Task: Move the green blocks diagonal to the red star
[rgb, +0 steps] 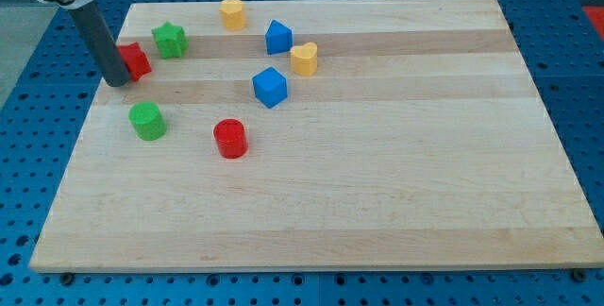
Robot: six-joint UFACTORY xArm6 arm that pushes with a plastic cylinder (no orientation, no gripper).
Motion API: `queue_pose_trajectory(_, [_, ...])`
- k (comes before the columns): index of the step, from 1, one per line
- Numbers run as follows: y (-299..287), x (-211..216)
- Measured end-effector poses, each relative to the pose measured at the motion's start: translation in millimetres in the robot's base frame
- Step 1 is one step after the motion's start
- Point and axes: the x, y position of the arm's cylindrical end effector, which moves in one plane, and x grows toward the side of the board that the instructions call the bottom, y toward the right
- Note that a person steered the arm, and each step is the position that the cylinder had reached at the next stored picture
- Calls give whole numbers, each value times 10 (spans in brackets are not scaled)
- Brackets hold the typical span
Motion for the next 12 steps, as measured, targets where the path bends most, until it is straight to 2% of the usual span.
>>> queue_pose_trajectory(1, [135,77])
queue_pose_trajectory(2, [683,104])
queue_pose_trajectory(3, [738,-22])
queue_pose_trajectory(5, [571,-430])
queue_pose_trajectory(8, [437,-618])
queue_pose_trajectory(9, [352,-581])
queue_pose_trajectory(10, [718,-325])
queue_pose_trajectory(11, [752,145])
queue_pose_trajectory(12, [472,352])
